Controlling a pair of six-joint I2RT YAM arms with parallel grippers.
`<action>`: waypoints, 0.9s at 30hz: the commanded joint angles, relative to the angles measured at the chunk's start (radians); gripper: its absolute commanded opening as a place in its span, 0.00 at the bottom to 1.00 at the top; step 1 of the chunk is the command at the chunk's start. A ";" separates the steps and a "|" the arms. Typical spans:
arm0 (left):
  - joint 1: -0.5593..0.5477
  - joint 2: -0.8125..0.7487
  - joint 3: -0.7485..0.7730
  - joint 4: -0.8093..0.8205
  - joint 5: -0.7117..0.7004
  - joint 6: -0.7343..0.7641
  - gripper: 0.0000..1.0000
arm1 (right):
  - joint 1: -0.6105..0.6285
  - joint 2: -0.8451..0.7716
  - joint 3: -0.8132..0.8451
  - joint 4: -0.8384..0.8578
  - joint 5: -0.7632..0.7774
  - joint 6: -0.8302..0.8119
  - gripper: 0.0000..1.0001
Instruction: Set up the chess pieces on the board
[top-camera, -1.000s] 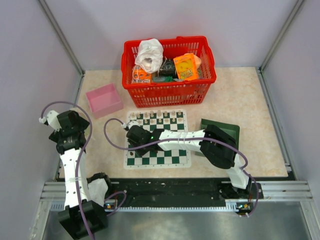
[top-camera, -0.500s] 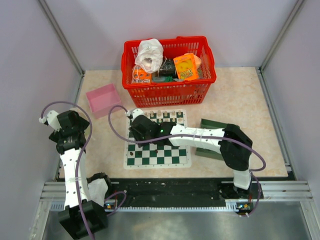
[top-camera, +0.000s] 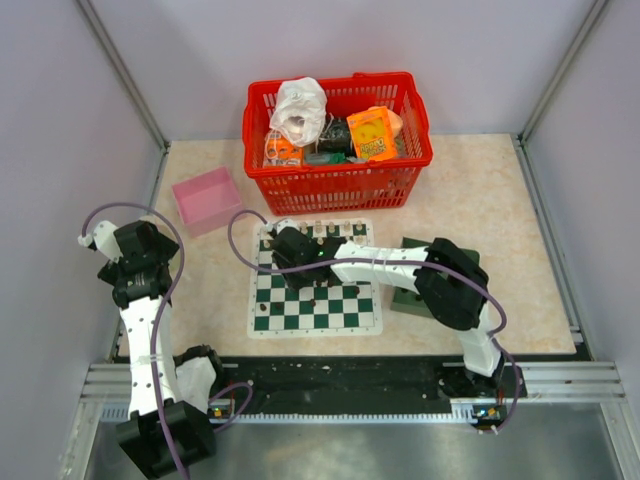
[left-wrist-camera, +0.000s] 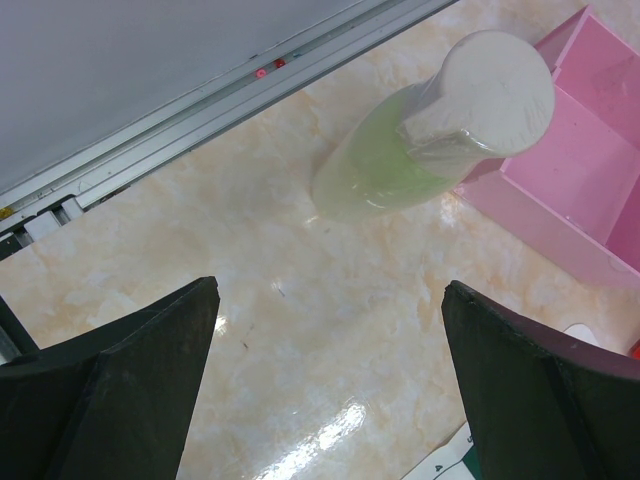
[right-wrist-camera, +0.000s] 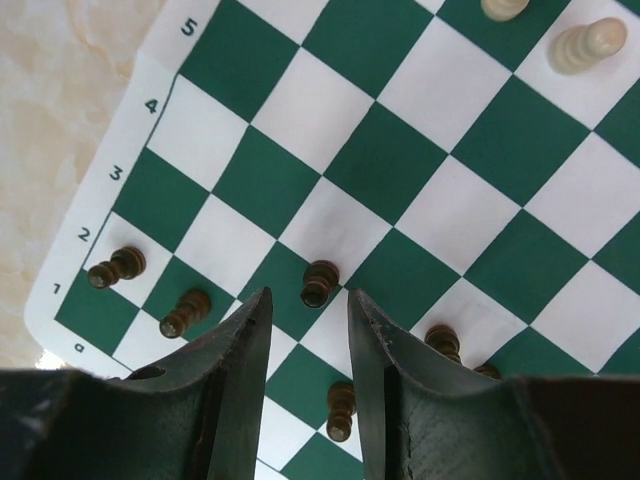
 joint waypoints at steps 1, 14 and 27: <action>0.006 -0.020 0.005 0.018 -0.001 -0.006 0.99 | 0.006 0.020 0.036 0.004 -0.020 0.002 0.36; 0.006 -0.023 0.002 0.019 0.000 -0.008 0.99 | 0.006 0.049 0.047 -0.003 -0.009 -0.002 0.28; 0.006 -0.023 -0.001 0.021 0.003 -0.009 0.99 | 0.006 0.041 0.046 0.013 0.003 -0.008 0.28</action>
